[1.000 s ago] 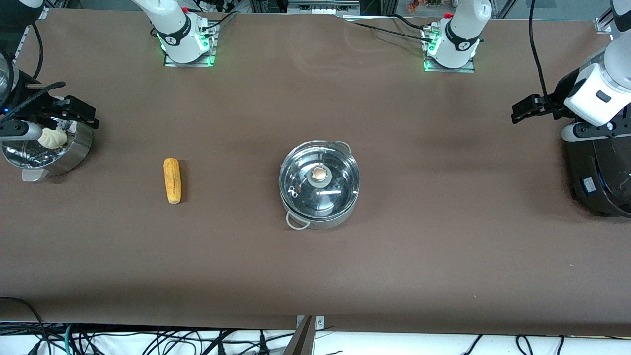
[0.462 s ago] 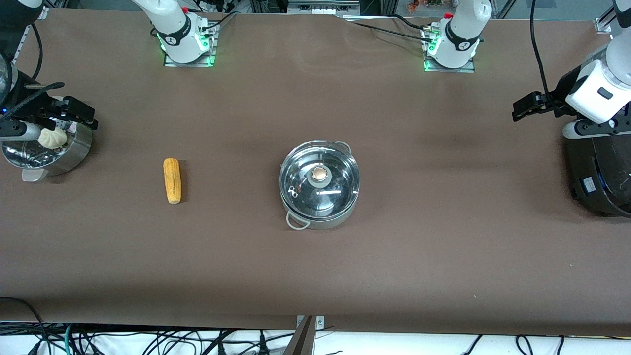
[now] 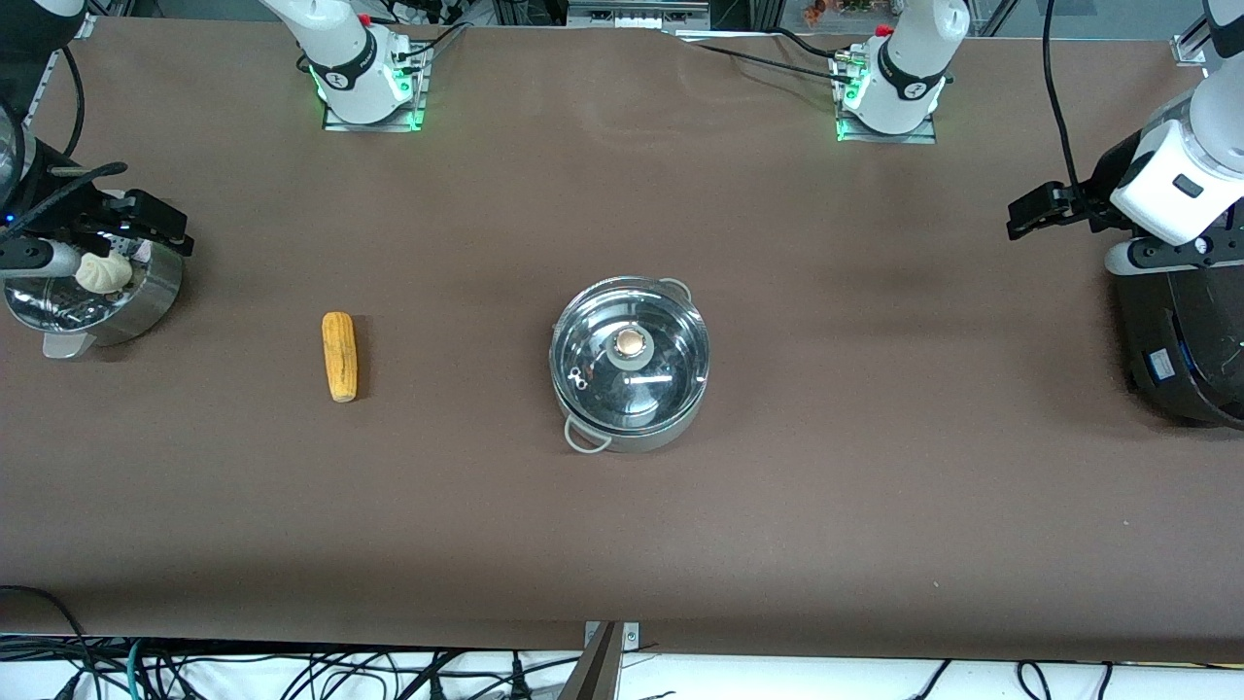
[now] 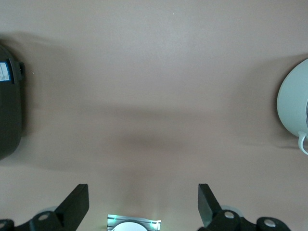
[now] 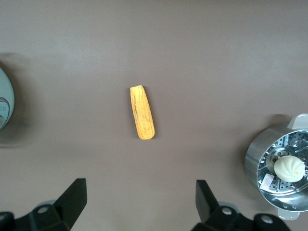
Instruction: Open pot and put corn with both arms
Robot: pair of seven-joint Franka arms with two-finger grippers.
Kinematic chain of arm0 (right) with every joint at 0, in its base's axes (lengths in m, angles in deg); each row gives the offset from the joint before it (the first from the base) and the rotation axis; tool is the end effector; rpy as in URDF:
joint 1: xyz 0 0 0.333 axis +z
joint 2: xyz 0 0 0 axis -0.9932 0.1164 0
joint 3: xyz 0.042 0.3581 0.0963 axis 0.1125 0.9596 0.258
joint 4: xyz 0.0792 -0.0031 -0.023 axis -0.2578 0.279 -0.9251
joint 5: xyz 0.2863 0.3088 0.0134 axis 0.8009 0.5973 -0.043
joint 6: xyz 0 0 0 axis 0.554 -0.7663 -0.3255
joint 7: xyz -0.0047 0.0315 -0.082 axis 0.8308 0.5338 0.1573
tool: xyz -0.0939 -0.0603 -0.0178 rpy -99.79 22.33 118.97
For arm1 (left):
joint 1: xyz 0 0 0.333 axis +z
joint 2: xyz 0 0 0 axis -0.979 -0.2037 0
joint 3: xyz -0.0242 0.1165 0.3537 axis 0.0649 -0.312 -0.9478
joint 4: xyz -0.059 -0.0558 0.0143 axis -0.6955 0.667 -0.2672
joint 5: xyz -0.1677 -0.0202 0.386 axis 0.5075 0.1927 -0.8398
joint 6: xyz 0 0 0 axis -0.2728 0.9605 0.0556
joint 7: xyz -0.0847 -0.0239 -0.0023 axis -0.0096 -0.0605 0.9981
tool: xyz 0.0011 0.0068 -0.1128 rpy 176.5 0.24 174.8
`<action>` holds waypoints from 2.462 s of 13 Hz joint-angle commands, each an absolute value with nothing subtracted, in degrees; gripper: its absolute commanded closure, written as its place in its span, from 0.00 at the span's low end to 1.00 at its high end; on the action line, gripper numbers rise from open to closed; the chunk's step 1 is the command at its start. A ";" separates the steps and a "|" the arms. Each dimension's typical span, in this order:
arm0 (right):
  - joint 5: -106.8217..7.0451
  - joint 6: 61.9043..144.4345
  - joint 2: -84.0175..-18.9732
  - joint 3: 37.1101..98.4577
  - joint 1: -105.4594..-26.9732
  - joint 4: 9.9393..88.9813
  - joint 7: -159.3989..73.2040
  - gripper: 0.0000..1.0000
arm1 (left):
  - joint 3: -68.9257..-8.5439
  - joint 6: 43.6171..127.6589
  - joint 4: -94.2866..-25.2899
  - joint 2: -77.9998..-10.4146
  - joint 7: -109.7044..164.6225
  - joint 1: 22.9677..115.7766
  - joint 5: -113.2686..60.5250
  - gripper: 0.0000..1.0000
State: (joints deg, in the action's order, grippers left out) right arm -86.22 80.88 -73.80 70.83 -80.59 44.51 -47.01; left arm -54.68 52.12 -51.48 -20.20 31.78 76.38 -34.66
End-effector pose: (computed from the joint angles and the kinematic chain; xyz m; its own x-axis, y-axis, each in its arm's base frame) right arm 0.5934 0.0047 0.6341 0.9991 0.0245 -0.0346 0.0242 -0.9997 -0.0103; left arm 0.5763 -0.0430 0.6397 0.9798 0.1146 -0.1640 0.1132 -0.9934 -0.0176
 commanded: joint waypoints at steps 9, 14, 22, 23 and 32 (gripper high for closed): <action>-85.15 80.10 -73.47 70.77 -80.94 43.78 -46.37 0.00 | -54.42 51.62 -49.64 -21.93 33.66 75.87 -33.34 0.00; -85.24 77.54 -63.12 70.95 -80.59 44.83 -46.37 0.00 | -54.34 51.71 -49.46 -22.71 35.06 75.26 -33.25 0.00; -89.62 114.60 -57.84 71.39 -77.87 69.34 -43.57 0.00 | -54.33 56.18 -36.03 -39.04 58.44 58.15 -26.93 0.00; -89.63 118.55 -57.39 71.39 -77.87 71.36 -43.21 0.00 | -54.42 57.15 -34.27 -41.59 59.23 54.90 -27.01 0.00; -89.99 128.70 -50.35 71.39 -77.87 73.22 -40.32 1.00 | -58.20 72.97 -20.90 -62.08 77.08 37.30 -27.45 0.00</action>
